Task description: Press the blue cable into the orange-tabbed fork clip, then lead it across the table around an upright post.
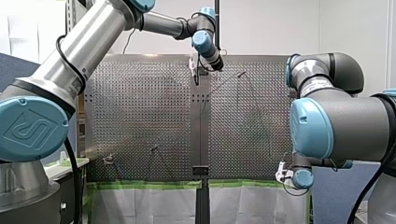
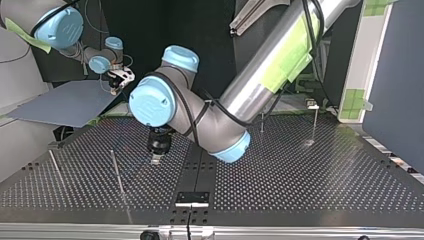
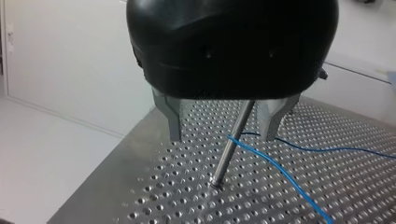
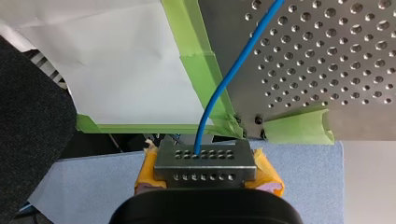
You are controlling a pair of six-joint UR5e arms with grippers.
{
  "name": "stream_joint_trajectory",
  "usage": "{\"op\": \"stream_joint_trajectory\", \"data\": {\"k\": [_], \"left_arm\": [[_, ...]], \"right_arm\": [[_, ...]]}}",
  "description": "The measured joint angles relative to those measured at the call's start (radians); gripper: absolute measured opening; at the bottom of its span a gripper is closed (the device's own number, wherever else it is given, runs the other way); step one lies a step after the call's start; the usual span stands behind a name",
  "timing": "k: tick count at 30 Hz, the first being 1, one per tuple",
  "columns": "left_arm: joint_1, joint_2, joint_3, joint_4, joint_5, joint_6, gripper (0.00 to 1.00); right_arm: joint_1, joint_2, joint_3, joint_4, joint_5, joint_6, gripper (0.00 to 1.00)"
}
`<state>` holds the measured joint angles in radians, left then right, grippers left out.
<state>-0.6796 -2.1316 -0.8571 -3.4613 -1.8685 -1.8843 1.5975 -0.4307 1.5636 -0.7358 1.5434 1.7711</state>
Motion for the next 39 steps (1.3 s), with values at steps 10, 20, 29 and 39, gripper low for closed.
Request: {"op": "stream_joint_trajectory", "data": {"k": [10, 20, 29, 39], "left_arm": [[-0.021, 0.069, -0.070, 0.019, -0.074, 0.017, 0.86], [-0.013, 0.176, -0.178, 0.126, -0.077, 0.009, 0.86], [-0.009, 0.277, -0.279, 0.227, -0.073, -0.026, 0.86], [-0.007, 0.382, -0.384, 0.332, 0.003, -0.041, 0.86]], "right_arm": [[0.000, 0.000, -0.003, 0.004, 0.000, -0.005, 0.00], [0.001, -0.001, -0.004, 0.004, 0.000, -0.025, 0.00], [0.003, -0.001, -0.004, 0.004, 0.000, -0.037, 0.00], [0.007, -0.001, -0.007, 0.004, -0.001, -0.037, 0.00]]}}
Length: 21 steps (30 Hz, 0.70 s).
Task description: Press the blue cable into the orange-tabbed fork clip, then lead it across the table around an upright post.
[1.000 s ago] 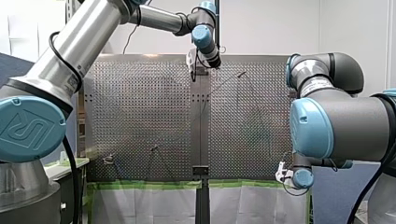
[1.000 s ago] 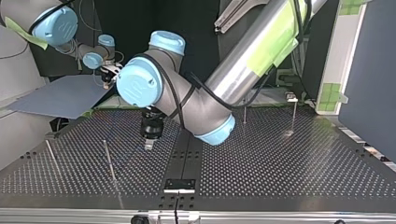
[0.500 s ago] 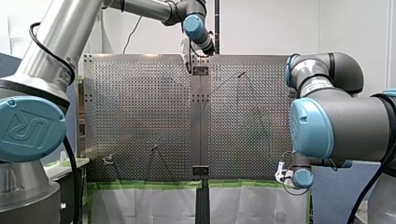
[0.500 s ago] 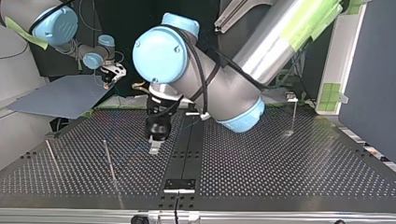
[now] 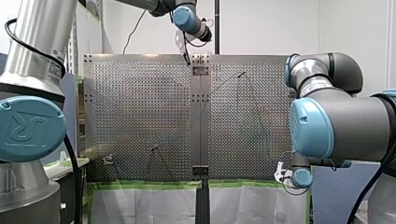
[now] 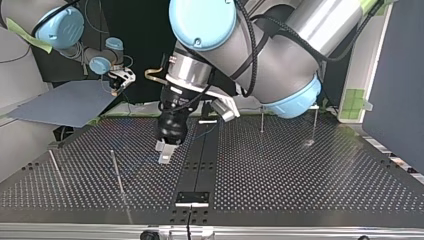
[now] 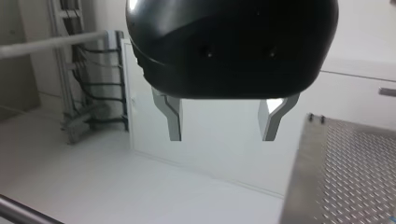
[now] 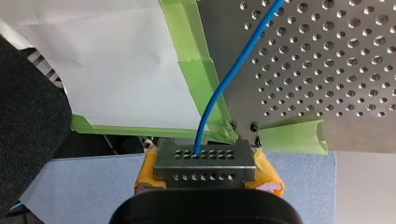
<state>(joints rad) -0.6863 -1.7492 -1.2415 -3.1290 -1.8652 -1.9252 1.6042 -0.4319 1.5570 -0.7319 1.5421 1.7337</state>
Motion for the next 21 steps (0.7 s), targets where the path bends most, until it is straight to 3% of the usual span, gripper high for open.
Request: {"op": "stream_joint_trajectory", "data": {"k": [12, 21], "left_arm": [[-0.001, 0.110, -0.113, 0.112, 0.003, -0.031, 0.86], [-0.003, 0.097, -0.201, 0.201, 0.004, -0.046, 0.86]], "right_arm": [[0.006, 0.000, -0.003, 0.000, 0.000, -0.006, 0.00], [0.010, 0.000, -0.003, 0.000, 0.000, -0.006, 0.00]]}}
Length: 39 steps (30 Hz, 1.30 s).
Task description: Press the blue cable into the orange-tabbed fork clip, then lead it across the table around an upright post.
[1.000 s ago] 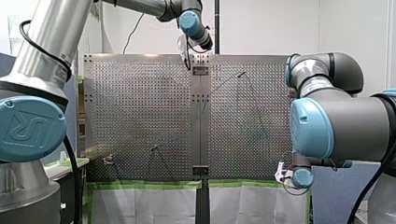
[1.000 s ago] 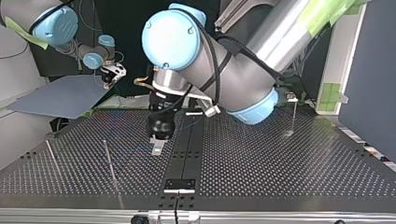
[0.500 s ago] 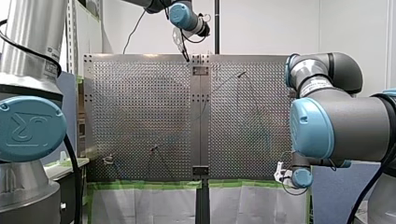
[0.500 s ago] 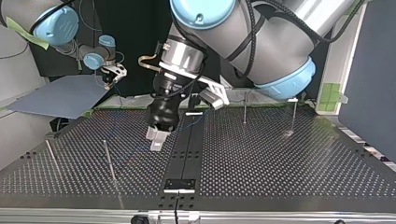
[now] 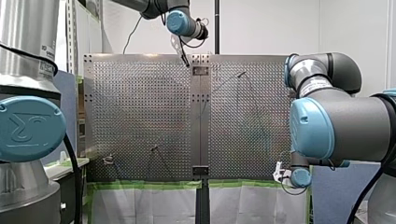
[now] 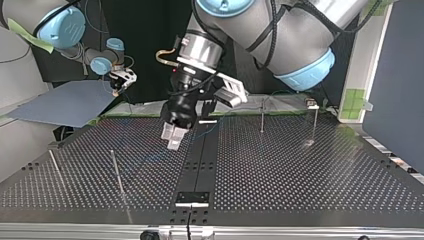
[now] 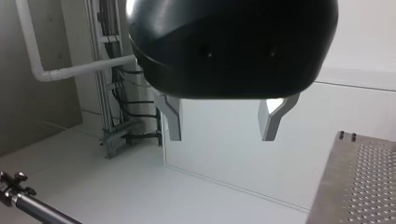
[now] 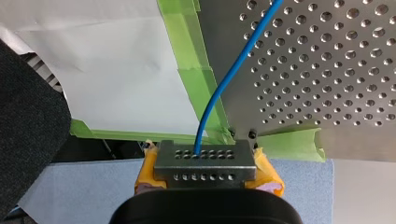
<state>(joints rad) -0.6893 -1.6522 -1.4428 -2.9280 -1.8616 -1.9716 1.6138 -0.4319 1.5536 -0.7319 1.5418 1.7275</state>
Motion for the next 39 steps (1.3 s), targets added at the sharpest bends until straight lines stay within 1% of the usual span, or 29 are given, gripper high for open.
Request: {"op": "stream_joint_trajectory", "data": {"k": [3, 14, 18, 26, 31, 39], "left_arm": [[0.000, 0.000, -0.033, 0.033, -0.001, -0.014, 0.86], [0.005, 0.000, -0.152, 0.152, -0.005, -0.035, 0.86], [0.005, 0.000, -0.198, 0.198, -0.024, -0.039, 0.86], [0.006, -0.001, -0.271, 0.272, -0.060, -0.037, 0.86], [0.006, -0.001, -0.318, 0.317, -0.084, -0.028, 0.86], [0.007, -0.002, -0.393, 0.393, -0.099, -0.018, 0.86]], "right_arm": [[0.001, 0.000, 0.000, 0.000, 0.000, 0.000, 0.00], [0.005, 0.000, 0.000, 0.000, 0.000, -0.002, 0.00], [0.006, 0.000, 0.000, 0.000, 0.000, -0.003, 0.00], [0.008, 0.000, 0.000, 0.000, 0.000, -0.003, 0.00], [0.010, 0.000, 0.000, 0.000, 0.000, -0.003, 0.00], [0.012, 0.000, 0.000, 0.000, 0.000, -0.003, 0.00]]}}
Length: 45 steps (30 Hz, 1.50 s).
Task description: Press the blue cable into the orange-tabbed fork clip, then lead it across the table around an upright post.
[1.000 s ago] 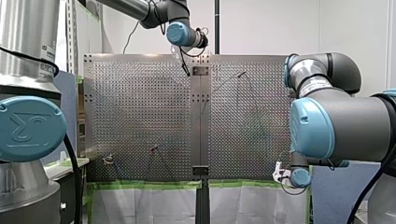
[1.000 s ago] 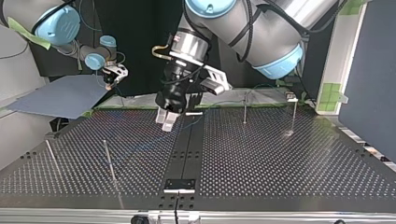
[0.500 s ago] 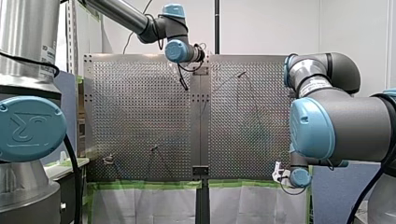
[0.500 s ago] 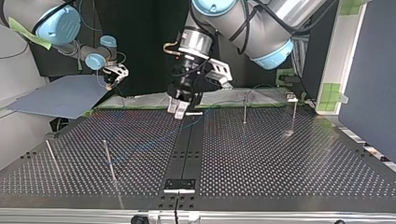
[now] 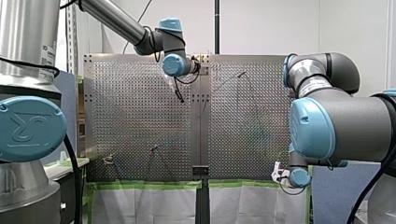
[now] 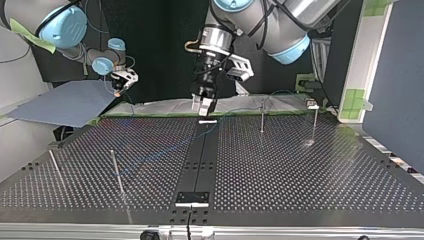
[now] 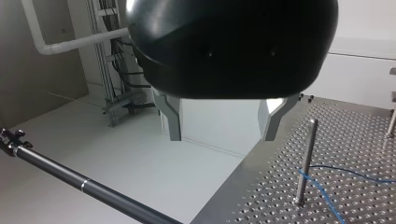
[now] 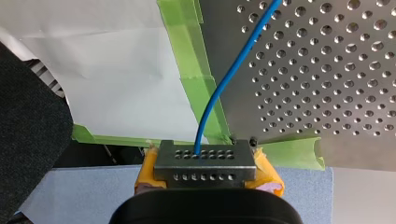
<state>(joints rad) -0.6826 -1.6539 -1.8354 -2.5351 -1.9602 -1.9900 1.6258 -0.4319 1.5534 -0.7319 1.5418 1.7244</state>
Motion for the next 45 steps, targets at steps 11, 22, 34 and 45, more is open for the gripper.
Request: {"op": "stream_joint_trajectory", "data": {"k": [11, 22, 34, 45], "left_arm": [[0.006, 0.000, -0.106, 0.106, -0.015, 0.026, 0.86], [0.007, 0.000, -0.203, 0.202, -0.018, 0.041, 0.86], [0.009, -0.001, -0.309, 0.226, -0.022, 0.050, 0.86], [0.027, -0.017, -0.403, 0.250, -0.017, 0.052, 0.86]], "right_arm": [[0.006, 0.000, -0.002, 0.000, 0.000, 0.000, 0.00], [0.011, 0.000, -0.002, 0.000, 0.001, 0.000, 0.00], [0.015, 0.000, -0.008, 0.003, 0.001, -0.001, 0.00], [0.020, 0.000, -0.011, 0.006, 0.001, -0.003, 0.00]]}}
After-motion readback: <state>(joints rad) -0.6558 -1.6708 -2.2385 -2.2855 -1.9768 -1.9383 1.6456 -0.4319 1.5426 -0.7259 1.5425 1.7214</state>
